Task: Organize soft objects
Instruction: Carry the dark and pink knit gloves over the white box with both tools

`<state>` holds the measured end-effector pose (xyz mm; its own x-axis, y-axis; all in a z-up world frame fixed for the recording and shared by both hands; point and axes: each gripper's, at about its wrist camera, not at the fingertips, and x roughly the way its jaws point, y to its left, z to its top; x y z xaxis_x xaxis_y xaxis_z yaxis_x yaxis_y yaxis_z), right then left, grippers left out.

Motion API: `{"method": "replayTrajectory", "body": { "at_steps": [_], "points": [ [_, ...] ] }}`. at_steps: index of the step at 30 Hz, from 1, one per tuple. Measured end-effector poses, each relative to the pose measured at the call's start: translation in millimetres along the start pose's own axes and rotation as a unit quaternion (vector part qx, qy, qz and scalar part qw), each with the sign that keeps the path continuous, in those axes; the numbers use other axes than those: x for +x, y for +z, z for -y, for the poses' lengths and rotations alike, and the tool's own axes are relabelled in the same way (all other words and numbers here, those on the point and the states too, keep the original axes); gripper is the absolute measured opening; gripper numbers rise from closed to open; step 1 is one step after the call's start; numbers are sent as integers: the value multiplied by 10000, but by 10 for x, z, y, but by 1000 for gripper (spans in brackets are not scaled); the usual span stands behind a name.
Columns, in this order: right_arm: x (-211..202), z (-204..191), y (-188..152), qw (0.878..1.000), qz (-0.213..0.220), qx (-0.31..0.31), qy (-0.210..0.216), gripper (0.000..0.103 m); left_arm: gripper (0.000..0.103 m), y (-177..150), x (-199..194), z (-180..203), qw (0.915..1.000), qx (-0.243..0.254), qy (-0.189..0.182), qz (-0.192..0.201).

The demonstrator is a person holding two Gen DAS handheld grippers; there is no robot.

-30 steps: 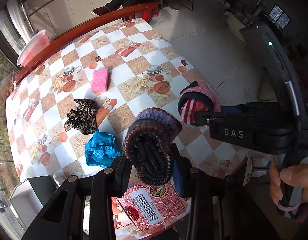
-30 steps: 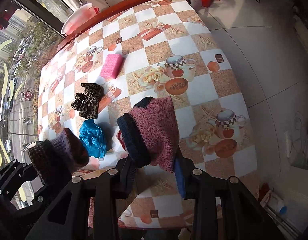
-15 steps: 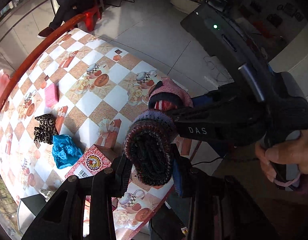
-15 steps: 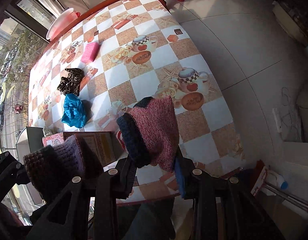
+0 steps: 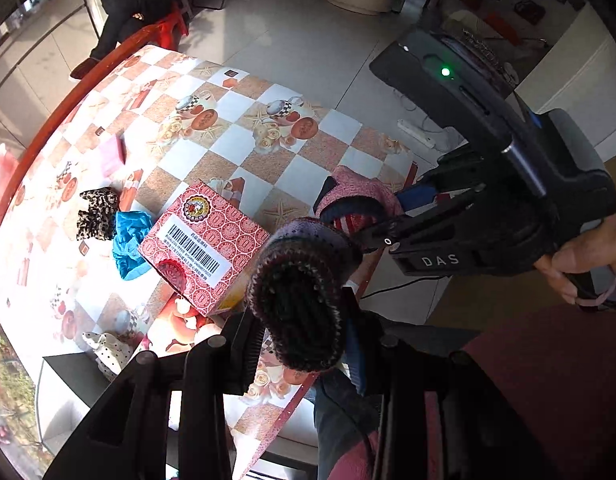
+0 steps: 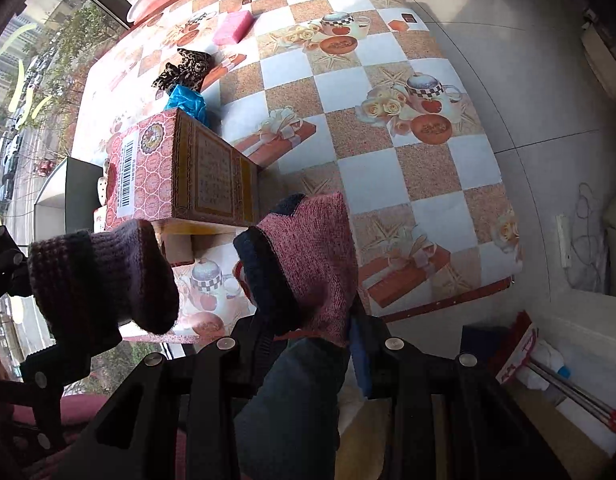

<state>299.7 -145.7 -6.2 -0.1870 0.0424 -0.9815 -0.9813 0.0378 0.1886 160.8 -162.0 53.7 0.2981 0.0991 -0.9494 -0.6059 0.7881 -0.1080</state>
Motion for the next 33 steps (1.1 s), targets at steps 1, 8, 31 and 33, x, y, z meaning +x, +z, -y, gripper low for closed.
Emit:
{"method": "replayTrajectory", "body": {
  "at_steps": [1, 8, 31, 33],
  "points": [
    [13, -58, -30, 9999, -32, -92, 33, 36, 39, -58, -29, -28, 10000, -33, 50, 25],
    [89, -422, -195, 9965, -231, -801, 35, 36, 39, -465, -155, -352, 9969, -694, 368, 84],
    [48, -1977, -159, 9366, -372, -3476, 259, 36, 39, -1542, -512, -1285, 9405, -3025, 1542, 93],
    [23, -2122, -150, 9308, -341, -3626, 315, 36, 39, -1628, -540, -1335, 9342, -3182, 1608, 91]
  ]
}}
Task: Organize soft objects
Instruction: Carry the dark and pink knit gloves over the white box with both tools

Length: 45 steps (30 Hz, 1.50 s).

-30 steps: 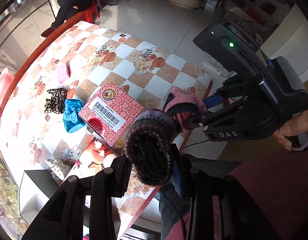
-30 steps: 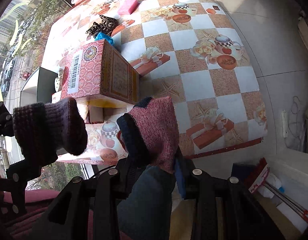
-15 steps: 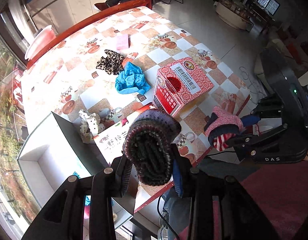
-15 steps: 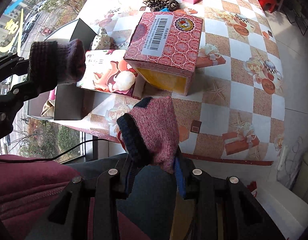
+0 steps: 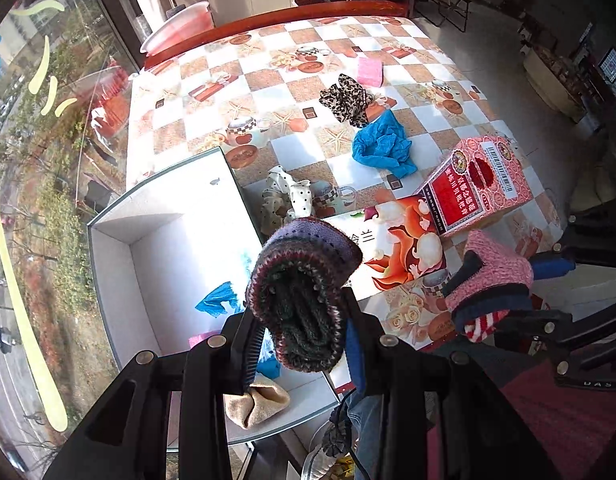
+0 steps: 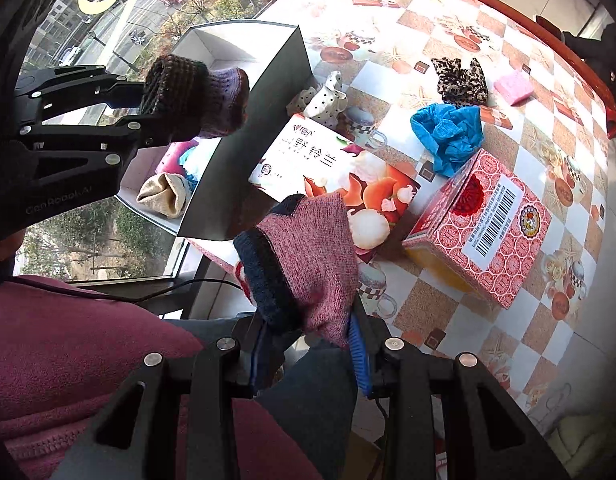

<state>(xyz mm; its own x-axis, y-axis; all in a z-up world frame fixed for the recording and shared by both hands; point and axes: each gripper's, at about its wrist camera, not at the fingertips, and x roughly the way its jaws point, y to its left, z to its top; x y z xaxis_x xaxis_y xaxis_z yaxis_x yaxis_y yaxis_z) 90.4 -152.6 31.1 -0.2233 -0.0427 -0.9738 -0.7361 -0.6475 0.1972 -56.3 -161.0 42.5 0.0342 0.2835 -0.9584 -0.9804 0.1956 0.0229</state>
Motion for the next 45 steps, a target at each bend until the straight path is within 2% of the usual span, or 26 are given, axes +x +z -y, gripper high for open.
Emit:
{"method": "replayTrajectory", "body": {
  "at_steps": [6, 13, 25, 45],
  "points": [
    [19, -253, 170, 9991, -6, -428, 37, 36, 39, -92, 35, -220, 9990, -419, 135, -85],
    [33, -302, 274, 9987, -42, -507, 7, 36, 39, -160, 88, -354, 9974, -687, 163, -148],
    [-68, -467, 573, 9977, 241, -623, 105, 36, 39, -177, 86, -437, 9960, -868, 188, -107],
    [-50, -567, 784, 9968, 321, -720, 153, 36, 39, -229, 62, -579, 9929, -1156, 274, -67]
  ]
}}
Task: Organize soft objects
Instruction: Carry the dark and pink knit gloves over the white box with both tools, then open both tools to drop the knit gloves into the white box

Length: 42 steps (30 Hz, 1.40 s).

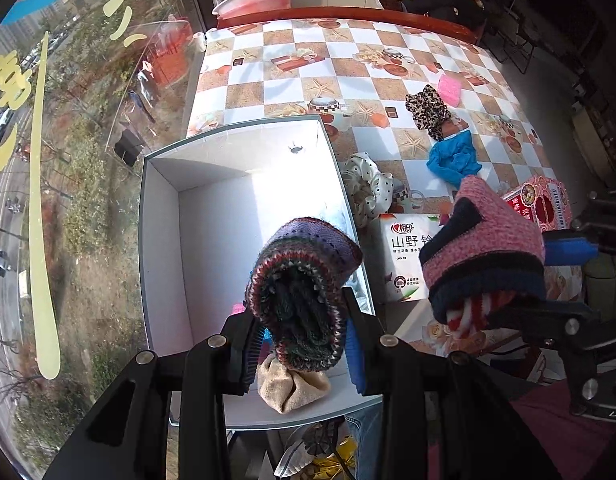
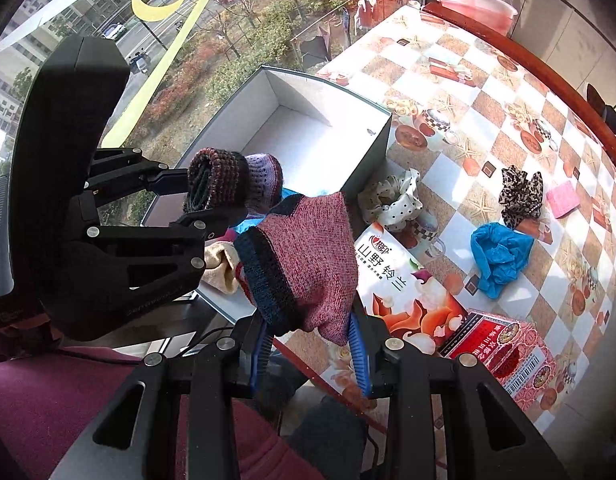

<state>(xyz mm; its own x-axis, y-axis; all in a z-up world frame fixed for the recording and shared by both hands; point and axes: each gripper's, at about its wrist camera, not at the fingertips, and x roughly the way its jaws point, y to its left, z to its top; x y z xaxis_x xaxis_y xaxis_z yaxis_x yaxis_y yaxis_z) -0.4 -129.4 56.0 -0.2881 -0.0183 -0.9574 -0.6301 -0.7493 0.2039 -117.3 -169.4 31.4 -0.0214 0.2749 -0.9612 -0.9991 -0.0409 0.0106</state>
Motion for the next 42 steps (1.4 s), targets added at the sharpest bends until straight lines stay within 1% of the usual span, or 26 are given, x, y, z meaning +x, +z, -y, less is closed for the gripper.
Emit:
{"method": "replayTrajectory", "body": {
  "at_steps": [30, 34, 42],
  "points": [
    [79, -96, 124, 9997, -92, -210, -36, 36, 39, -65, 19, -198, 9989, -445, 109, -12],
    [84, -99, 160, 9997, -74, -215, -59, 36, 39, -66, 19, -235, 9983, -563, 151, 13],
    [157, -40, 266, 9999, -121, -32, 15, 36, 39, -122, 130, -375, 9957, -870, 280, -153]
  ]
}}
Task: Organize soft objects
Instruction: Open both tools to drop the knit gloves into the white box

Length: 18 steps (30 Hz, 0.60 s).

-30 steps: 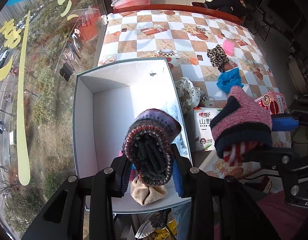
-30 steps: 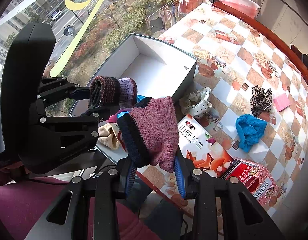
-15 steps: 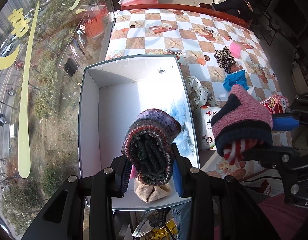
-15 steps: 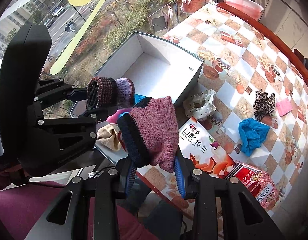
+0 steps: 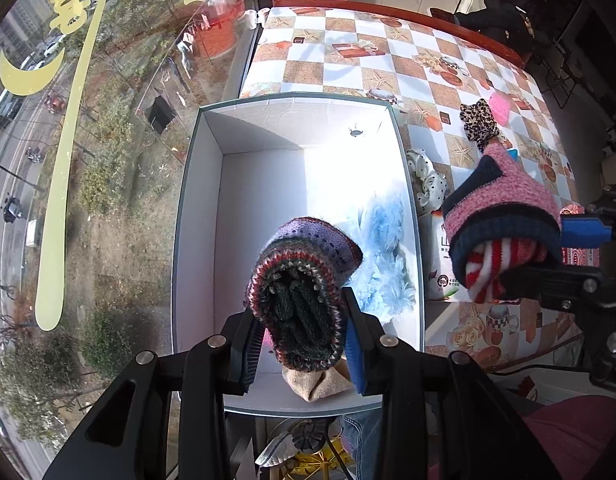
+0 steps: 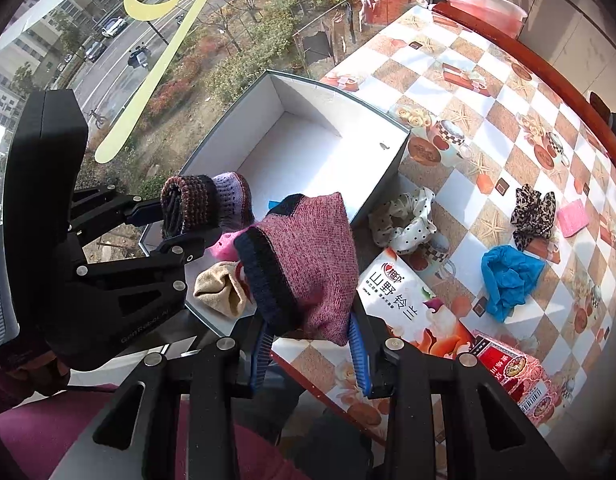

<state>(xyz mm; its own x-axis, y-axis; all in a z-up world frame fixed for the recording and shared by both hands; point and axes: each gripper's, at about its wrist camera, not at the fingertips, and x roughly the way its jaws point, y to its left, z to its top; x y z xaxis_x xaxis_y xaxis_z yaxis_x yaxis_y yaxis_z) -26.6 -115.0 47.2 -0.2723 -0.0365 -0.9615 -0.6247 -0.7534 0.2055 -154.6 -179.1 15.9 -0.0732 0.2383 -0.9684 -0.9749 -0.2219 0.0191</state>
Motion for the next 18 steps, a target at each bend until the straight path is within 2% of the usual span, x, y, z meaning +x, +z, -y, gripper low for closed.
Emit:
{"method": "replayTrajectory", "body": {
  "at_steps": [10, 14, 18],
  "points": [
    [106, 21, 423, 9998, -16, 195, 69, 36, 39, 268, 100, -189, 9991, -368, 178, 99],
    [159, 57, 587, 9991, 4, 397, 117, 36, 39, 372, 181, -285, 9982, -532, 262, 78],
    [217, 33, 691, 9994, -24, 350, 31, 36, 39, 419, 258, -342, 9974, -659, 307, 18]
  ]
}}
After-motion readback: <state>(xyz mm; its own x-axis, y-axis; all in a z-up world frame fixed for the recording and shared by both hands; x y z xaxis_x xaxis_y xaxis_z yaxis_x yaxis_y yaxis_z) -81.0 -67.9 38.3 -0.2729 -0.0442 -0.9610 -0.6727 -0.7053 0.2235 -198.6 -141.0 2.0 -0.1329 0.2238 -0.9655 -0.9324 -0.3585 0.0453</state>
